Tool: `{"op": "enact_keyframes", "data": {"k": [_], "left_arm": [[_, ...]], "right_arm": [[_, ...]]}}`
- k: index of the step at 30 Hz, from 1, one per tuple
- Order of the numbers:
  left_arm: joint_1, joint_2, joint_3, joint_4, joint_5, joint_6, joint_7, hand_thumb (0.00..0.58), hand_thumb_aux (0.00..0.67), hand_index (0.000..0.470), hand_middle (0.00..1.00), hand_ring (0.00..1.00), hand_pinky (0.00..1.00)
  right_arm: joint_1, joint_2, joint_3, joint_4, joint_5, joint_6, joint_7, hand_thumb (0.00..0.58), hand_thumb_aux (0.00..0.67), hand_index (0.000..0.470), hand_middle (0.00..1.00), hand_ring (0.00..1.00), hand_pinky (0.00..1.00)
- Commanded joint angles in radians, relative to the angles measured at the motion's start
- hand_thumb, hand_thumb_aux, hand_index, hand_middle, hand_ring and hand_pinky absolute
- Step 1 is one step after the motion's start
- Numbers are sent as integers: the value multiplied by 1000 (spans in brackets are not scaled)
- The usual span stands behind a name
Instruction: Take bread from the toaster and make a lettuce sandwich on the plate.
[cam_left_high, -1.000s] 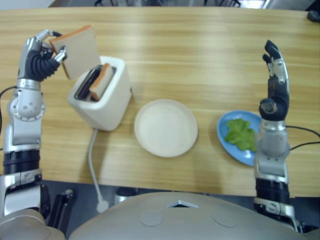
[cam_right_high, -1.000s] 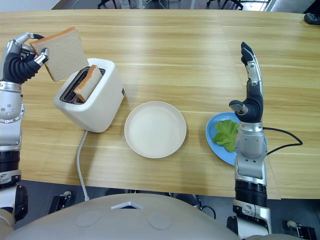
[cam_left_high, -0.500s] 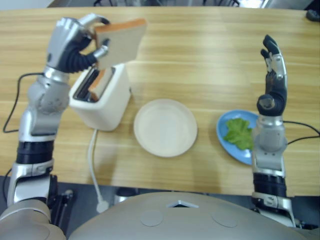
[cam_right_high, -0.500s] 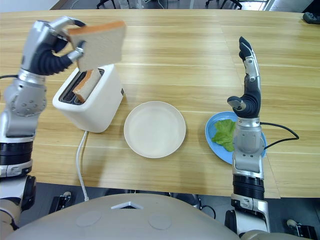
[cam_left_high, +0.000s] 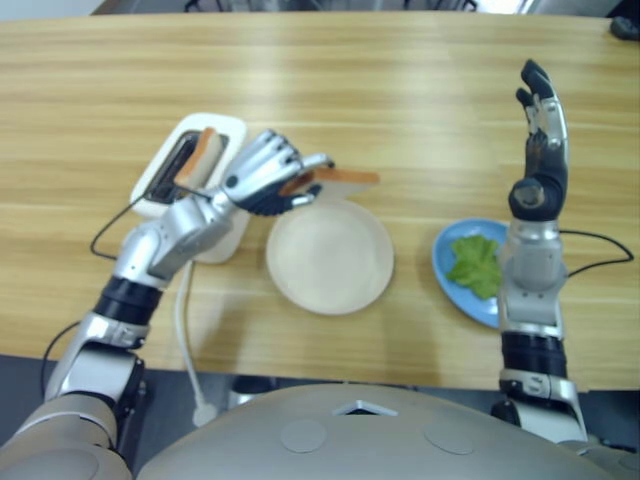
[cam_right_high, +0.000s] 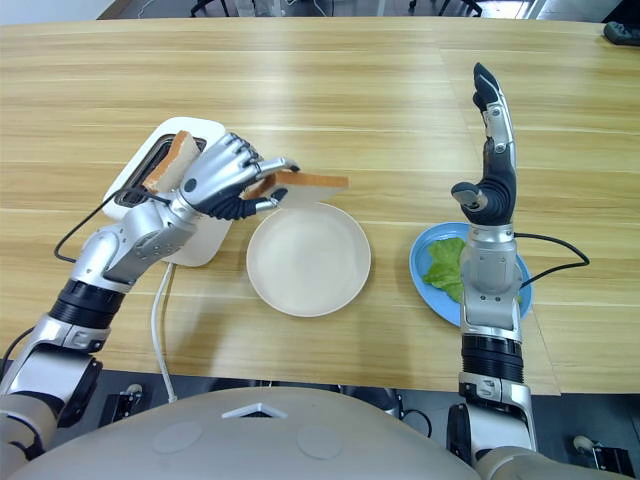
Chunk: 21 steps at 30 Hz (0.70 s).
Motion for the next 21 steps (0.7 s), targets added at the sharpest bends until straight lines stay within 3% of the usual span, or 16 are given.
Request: {"op": "enact_keyframes", "data": {"k": [1, 10, 21], "left_arm": [[-8, 10, -51, 39, 109, -38, 100, 580, 670, 460, 1000, 1000, 1000], [-16, 27, -211, 145, 386, 30, 383, 580, 670, 460, 1000, 1000, 1000], [-2, 22, -319, 227, 371, 59, 376, 580, 670, 460, 1000, 1000, 1000]], "right_arm": [[-3, 1, 5, 15, 2, -6, 1, 0, 0, 0, 0, 0, 0], [9, 0, 6, 7, 7, -9, 4, 0, 0, 0, 0, 0, 0], [24, -4, 3, -10, 13, -3, 11, 0, 0, 0, 0, 0, 0]]}}
